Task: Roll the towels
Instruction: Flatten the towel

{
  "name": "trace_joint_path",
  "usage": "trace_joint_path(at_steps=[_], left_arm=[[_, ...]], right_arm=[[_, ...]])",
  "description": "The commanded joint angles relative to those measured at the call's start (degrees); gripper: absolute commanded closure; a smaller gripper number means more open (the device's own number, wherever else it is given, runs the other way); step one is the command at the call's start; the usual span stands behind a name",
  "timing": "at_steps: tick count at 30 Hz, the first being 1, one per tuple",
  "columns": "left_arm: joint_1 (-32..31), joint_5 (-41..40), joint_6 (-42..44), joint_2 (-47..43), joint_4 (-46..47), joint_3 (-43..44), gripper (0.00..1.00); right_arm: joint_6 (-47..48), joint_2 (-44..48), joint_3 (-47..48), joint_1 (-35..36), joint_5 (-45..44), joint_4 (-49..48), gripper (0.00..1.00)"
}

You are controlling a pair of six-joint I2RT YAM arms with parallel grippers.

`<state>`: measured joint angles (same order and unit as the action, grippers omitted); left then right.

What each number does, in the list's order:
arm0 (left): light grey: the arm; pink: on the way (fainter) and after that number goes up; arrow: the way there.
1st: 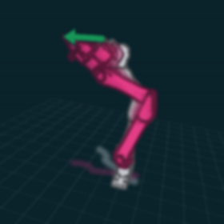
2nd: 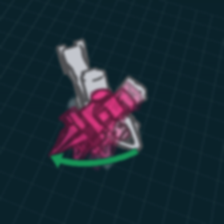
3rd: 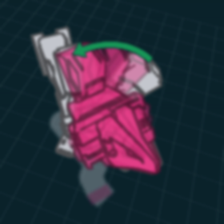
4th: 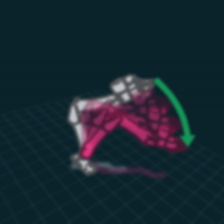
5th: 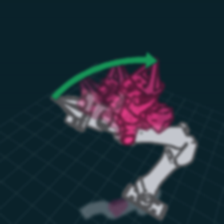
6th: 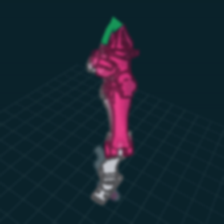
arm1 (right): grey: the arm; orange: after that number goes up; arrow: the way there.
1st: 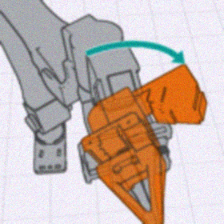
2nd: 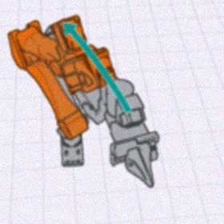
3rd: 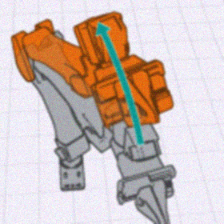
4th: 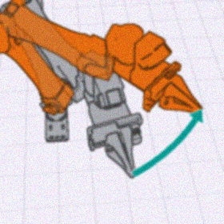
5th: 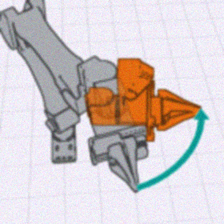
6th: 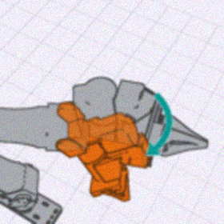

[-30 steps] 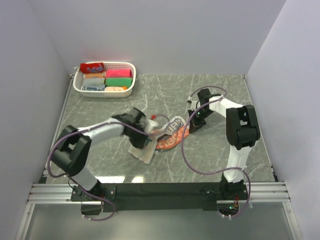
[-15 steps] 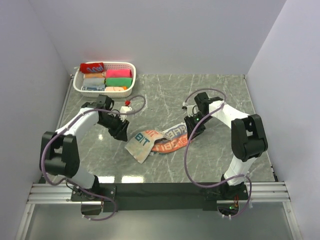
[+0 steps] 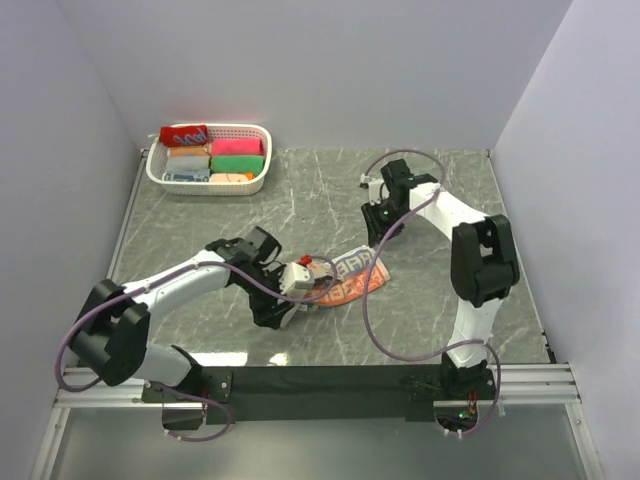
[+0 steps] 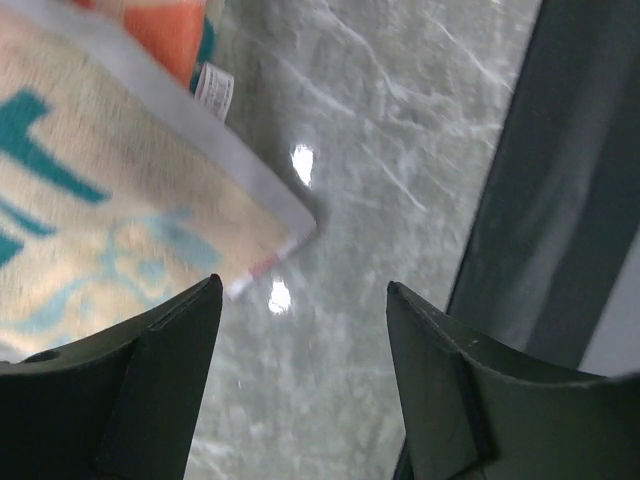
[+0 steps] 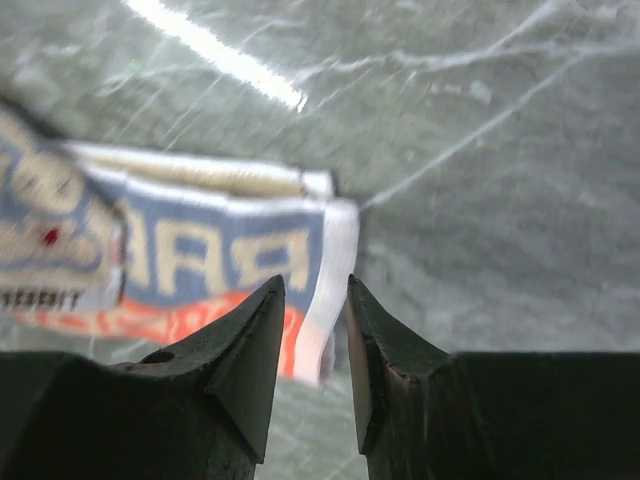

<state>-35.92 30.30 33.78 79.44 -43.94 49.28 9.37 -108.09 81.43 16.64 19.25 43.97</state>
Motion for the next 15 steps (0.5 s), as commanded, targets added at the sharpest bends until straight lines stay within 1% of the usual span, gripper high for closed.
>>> trace_joint_path(at_steps=[1, 5, 6, 9, 10, 12, 13, 14, 15], left_arm=[[-3.62, -4.9, -5.12, 3.16, 6.76, -0.23, 0.27], [-6.96, -10.25, -7.5, 6.77, 9.92, -1.11, 0.27], [-7.14, -12.18, -7.76, 7.39, 10.8, -1.2, 0.27], [-7.41, -14.65, -8.99, 9.59, 11.77, -1.38, 0.28], [-7.41, -15.79, -9.17, 10.81, 12.04, -1.38, 0.32], [-7.41, -17.03, -9.34, 11.79, 12.48, -1.64, 0.42], [-7.5, -17.99, -9.69, 12.66, 12.48, -1.73, 0.55], [-7.41, -18.43, -9.96, 12.76, 12.48, -1.81, 0.63], [-7.23, -18.96, -10.66, 12.06, 12.65, -1.9, 0.78]], right_arm=[[-2.33, -3.79, 2.77, 1.37, -4.64, -1.95, 0.61], [-3.12, -7.74, 4.62, 2.51, -6.5, -1.34, 0.61], [-3.13, -8.09, 4.7, 2.95, -6.67, -1.34, 0.61], [-3.21, -8.98, 4.27, 3.39, -6.85, -1.43, 0.62], [-3.04, -9.24, 4.09, 3.74, -6.77, -1.34, 0.65], [-3.04, -9.68, 3.74, 3.75, -6.24, -1.25, 0.78], [-3.12, -9.68, 3.39, 3.66, -6.15, -1.25, 0.88], [-2.95, -9.42, 3.21, 3.66, -5.98, -1.25, 0.94], [-2.86, -9.07, 2.6, 3.66, -5.97, -1.08, 0.98]])
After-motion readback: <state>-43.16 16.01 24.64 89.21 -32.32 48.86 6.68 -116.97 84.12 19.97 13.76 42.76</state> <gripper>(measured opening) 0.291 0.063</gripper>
